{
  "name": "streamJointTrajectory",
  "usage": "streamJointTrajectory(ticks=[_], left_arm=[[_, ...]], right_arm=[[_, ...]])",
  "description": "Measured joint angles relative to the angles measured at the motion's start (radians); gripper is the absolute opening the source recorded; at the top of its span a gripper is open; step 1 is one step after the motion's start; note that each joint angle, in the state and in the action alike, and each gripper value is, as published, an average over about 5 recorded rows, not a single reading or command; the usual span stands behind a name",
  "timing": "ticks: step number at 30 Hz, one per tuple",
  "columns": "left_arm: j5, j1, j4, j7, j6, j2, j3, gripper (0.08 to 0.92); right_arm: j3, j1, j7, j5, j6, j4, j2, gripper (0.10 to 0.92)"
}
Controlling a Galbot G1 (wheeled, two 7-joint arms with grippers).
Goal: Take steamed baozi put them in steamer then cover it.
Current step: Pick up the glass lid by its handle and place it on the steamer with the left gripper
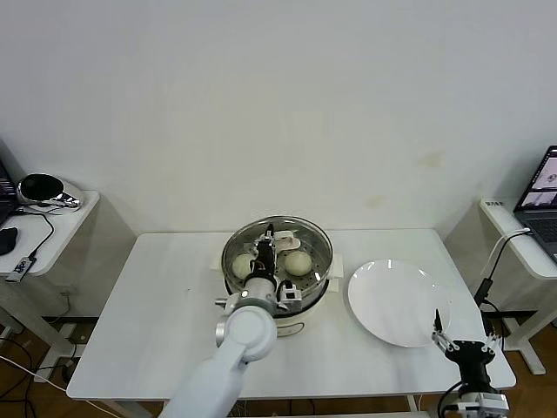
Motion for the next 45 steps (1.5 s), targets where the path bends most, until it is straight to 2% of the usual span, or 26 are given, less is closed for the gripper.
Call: streamJointTrajectory(ticks=[36,39,45], left_arm=[[0.105,0.045,0.054,-0.034,-0.046,-0.063,-0.038,0.142],[0.100,0.053,0.044,-0.035,-0.050,-0.061,-0.039,0.169],[0.077,0.084,-0.008,-0.041,-0.050,-0.044,-0.038,0.328]], right_arm=[[-0.014,-0.002,-0.001,-0.003,0.012,-0.011,-0.008,0.823],[-0.016,-0.001,-0.001,-0.006,0.012,-0.011,-0.007,0.823],[-0.021,-0.001,-0.001,-0.012,0.011,-0.010,-0.005,0.823]])
